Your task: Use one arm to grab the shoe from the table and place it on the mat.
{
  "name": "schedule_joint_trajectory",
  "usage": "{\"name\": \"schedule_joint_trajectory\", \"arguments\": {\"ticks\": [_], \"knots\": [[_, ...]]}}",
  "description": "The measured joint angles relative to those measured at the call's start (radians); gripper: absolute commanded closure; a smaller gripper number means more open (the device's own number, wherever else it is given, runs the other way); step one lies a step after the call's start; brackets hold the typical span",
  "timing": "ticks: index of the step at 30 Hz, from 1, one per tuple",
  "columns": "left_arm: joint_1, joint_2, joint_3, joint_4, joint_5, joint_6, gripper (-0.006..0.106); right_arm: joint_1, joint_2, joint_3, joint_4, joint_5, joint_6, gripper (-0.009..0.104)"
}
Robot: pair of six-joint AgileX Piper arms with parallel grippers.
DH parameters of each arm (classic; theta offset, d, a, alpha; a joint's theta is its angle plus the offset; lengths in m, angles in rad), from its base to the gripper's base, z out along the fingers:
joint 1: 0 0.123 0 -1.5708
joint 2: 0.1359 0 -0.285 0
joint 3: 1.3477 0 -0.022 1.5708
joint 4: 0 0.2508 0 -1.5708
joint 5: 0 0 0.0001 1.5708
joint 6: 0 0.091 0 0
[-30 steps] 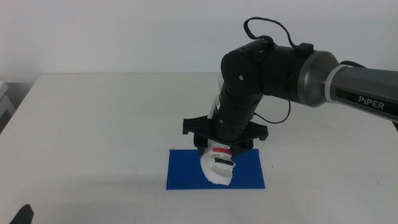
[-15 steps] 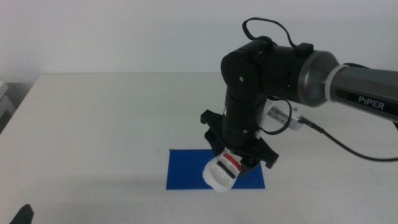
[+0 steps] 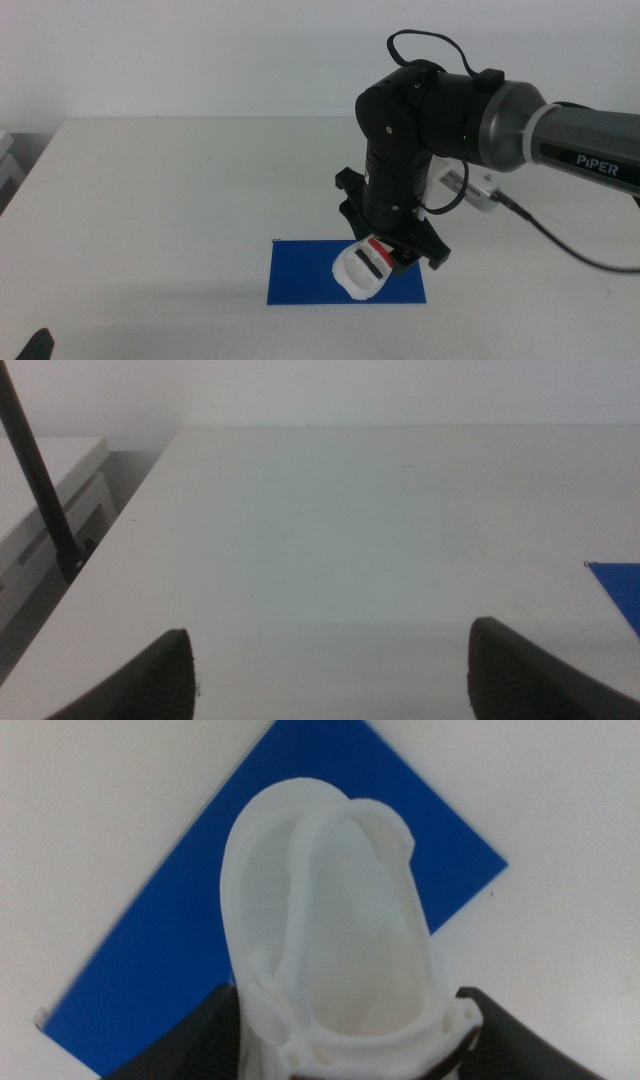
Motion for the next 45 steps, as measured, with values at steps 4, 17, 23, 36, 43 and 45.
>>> {"name": "schedule_joint_trajectory", "arguments": {"ticks": [4,17,23,36,43,45], "knots": [[0.0,0.0,0.0,0.0,0.0,0.0,0.007,0.0,0.0,0.0,-0.001,0.001,0.181,0.099],[0.0,0.0,0.0,0.0,0.0,0.0,0.007,0.0,0.0,0.0,-0.098,0.08,0.55,0.099],[0.0,0.0,0.0,0.0,0.0,0.0,0.007,0.0,0.023,-0.012,-0.091,0.085,0.552,0.099],[0.0,0.0,0.0,0.0,0.0,0.001,0.007,0.0,0.167,-0.211,-0.039,0.083,0.552,0.099],[0.0,0.0,0.0,0.0,0.0,0.001,0.007,0.0,0.192,-0.216,0.043,0.084,0.552,0.099],[0.0,0.0,0.0,0.0,0.0,0.001,0.007,-0.001,0.195,-0.216,0.081,0.085,0.552,0.099]]}}
